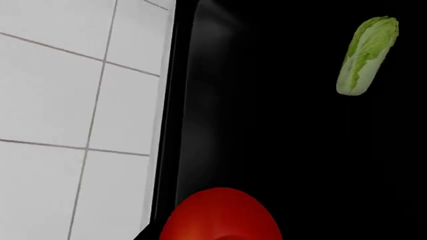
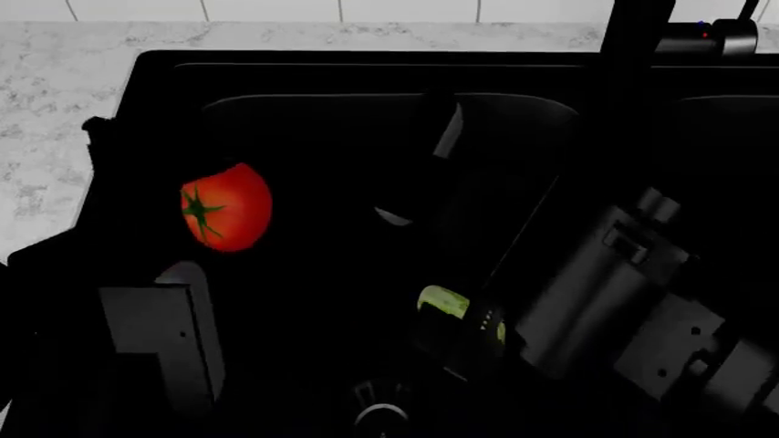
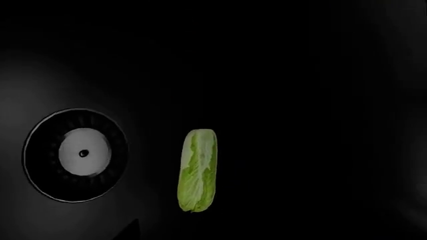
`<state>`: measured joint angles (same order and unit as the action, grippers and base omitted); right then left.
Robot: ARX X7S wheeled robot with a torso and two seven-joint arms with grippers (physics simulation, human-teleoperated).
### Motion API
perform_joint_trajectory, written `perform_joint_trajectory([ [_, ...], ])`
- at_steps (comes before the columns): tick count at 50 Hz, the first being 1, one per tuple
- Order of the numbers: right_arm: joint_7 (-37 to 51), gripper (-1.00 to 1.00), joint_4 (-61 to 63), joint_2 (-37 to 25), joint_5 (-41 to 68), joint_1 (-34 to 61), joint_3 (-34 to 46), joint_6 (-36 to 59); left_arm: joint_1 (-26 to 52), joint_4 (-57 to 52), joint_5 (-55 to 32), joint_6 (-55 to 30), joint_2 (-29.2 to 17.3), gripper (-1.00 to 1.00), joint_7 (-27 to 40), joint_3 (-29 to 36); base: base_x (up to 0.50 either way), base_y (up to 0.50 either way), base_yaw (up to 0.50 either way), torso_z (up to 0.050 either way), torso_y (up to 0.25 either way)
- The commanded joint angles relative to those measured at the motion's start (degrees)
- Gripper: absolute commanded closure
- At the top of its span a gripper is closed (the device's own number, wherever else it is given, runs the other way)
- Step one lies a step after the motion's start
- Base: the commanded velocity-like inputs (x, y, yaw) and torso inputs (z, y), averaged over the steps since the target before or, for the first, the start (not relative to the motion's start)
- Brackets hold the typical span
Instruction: Pick the vegetables from the sink and place them on the cutting board.
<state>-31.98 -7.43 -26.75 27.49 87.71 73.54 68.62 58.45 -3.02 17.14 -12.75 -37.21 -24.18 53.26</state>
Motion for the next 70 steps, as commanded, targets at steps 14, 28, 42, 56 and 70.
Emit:
perform_joint_trajectory([
  [14, -3.0, -1.00, -26.4, 10.5, -7.4, -5.4, 4.4, -16.4, -7.0, -16.3, -2.1, -5.6, -4.6, 1.00, 3.4, -6.0, 0.00, 0.00, 0.00, 0.000, 0.000],
  [28, -1.2, -1.00, -40.3, 15.7, -8.4, -9.6, 2.8, -26.9, -8.5, -16.3, -1.6, -5.2, -5.0, 1.00, 4.6, -5.7, 0.00, 0.00, 0.00, 0.000, 0.000],
  [42, -1.5, -1.00, -47.1, 18.2, -8.7, -12.6, 2.7, -32.5, -9.1, -17.9, -0.9, -6.3, -5.2, 1.00, 4.3, -5.2, 0.00, 0.00, 0.00, 0.000, 0.000],
  [56, -0.3, -1.00, -44.8, 15.6, -8.2, -14.7, 2.5, -31.2, -8.7, -17.4, -0.2, -6.4, -5.0, 1.00, 4.0, -4.6, 0.00, 0.00, 0.00, 0.000, 0.000],
  [70, -0.2, -1.00, -43.0, 13.4, -7.6, -15.7, 2.3, -29.8, -9.0, -17.6, 0.3, -7.2, -4.8, 1.00, 3.8, -4.2, 0.00, 0.00, 0.00, 0.000, 0.000],
])
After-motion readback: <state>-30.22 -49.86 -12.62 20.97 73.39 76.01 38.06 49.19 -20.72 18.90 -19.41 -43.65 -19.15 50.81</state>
